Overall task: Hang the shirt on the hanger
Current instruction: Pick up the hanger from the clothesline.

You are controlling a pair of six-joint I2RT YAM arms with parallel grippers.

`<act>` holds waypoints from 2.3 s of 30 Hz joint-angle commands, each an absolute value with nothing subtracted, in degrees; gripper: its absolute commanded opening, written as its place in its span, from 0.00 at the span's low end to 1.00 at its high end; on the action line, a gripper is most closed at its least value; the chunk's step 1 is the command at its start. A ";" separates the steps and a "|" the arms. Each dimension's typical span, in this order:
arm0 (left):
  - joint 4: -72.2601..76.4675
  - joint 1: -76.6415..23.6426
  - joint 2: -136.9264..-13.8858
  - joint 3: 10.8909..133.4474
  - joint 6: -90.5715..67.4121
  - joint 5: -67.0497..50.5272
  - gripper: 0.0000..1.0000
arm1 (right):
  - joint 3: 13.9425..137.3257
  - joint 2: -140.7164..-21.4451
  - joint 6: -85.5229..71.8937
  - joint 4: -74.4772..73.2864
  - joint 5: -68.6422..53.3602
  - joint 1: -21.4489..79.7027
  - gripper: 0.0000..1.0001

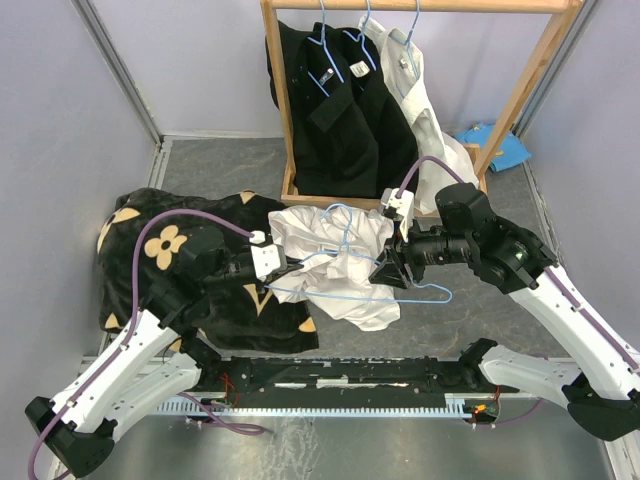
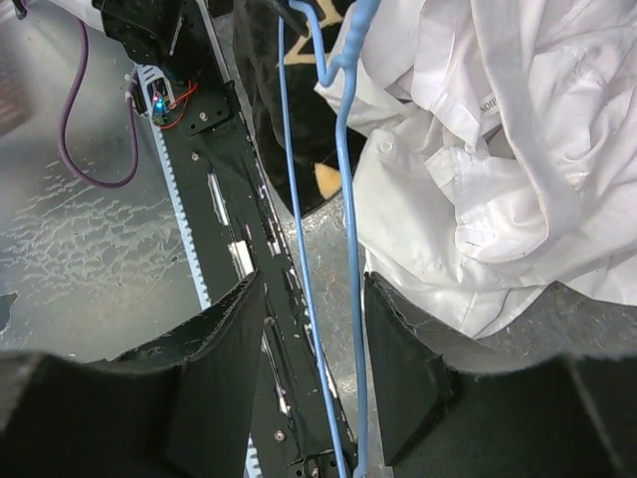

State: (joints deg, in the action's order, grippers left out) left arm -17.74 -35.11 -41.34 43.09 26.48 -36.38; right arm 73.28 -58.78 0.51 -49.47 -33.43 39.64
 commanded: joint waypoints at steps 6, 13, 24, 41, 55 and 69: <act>-18.14 -35.16 -38.98 45.95 30.82 -40.48 0.03 | 73.85 -56.91 2.11 -51.80 -31.90 39.82 0.43; -19.55 -35.15 -40.09 46.78 31.40 -41.66 0.03 | 72.74 -55.12 1.33 -51.12 -32.05 39.82 0.16; -15.37 -35.16 -39.51 45.93 23.58 -34.56 0.49 | 70.33 -52.28 -0.01 -52.04 -29.17 39.86 0.00; -14.68 -35.15 -39.93 43.65 21.86 -43.73 0.71 | 66.30 -46.41 -3.43 -45.25 -33.25 39.84 0.00; -14.35 -35.15 -44.14 46.24 22.93 -43.99 0.03 | 66.81 -49.73 -2.59 -45.12 -36.77 39.89 0.22; -15.88 -35.16 -42.01 45.93 24.08 -45.52 0.03 | 68.86 -52.72 0.57 -51.11 -37.99 39.82 0.35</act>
State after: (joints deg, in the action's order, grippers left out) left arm -17.34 -35.38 -42.46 43.77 22.81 -44.10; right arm 66.11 -52.95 -0.67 -50.87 -36.25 39.64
